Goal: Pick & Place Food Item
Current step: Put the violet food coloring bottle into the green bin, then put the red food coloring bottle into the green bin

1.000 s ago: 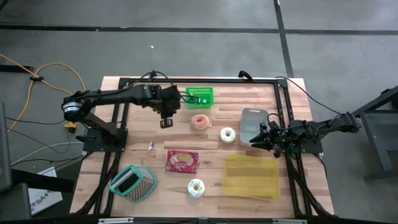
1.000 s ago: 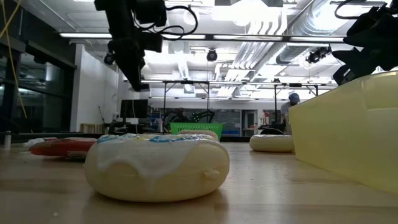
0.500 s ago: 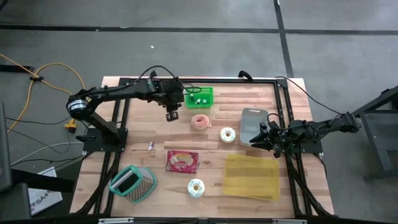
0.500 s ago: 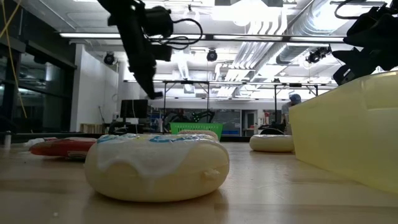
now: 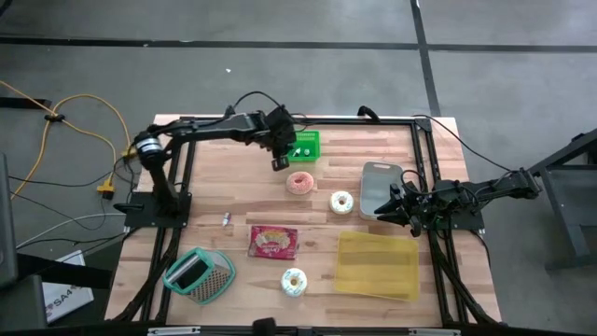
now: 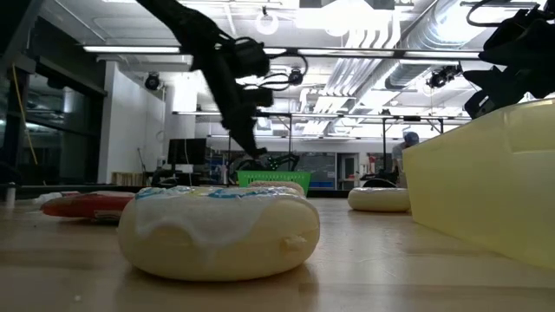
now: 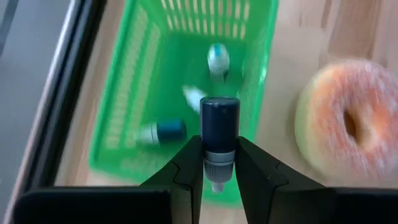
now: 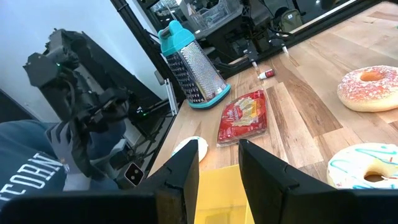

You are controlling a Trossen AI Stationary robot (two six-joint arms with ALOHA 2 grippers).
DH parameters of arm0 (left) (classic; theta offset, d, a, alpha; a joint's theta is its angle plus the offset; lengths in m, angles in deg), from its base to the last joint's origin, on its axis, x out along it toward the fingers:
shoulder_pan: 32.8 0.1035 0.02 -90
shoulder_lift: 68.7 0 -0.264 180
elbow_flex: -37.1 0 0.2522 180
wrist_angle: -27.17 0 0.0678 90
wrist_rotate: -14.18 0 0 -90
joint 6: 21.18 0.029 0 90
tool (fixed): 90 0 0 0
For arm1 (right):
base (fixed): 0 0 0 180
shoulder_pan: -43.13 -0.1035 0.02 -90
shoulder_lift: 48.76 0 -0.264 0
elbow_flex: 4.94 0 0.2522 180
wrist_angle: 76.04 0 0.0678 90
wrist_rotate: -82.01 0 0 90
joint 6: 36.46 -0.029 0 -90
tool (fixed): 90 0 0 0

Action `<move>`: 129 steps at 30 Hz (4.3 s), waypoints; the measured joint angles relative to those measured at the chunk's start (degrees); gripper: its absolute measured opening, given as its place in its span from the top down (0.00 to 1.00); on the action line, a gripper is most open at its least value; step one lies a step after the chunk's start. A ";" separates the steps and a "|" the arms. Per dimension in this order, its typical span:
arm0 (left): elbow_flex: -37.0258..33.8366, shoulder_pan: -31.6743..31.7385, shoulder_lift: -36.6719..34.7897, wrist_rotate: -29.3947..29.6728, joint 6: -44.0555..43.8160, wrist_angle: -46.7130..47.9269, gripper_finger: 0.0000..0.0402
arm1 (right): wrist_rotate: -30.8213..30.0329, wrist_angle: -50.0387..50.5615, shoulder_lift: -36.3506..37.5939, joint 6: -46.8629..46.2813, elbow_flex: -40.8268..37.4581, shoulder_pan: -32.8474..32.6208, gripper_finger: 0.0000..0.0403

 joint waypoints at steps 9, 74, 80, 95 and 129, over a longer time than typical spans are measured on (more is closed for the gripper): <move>11.03 0.02 8.51 -0.09 3.38 4.22 0.83 | 0.00 0.04 0.02 0.00 0.01 0.00 0.75; 12.20 -1.90 -0.61 4.04 5.38 14.38 0.74 | -0.02 0.33 0.02 0.02 0.01 0.01 0.75; 12.22 -6.74 -3.25 6.51 4.07 18.66 0.74 | -0.02 0.33 0.02 0.01 0.00 0.01 0.75; 9.00 -17.77 -5.26 10.04 -14.94 32.42 0.74 | 0.00 0.31 0.02 0.01 0.01 0.01 0.75; -4.24 -44.36 -10.38 17.63 -102.51 46.27 0.74 | -0.01 0.17 0.01 0.01 0.00 0.02 0.75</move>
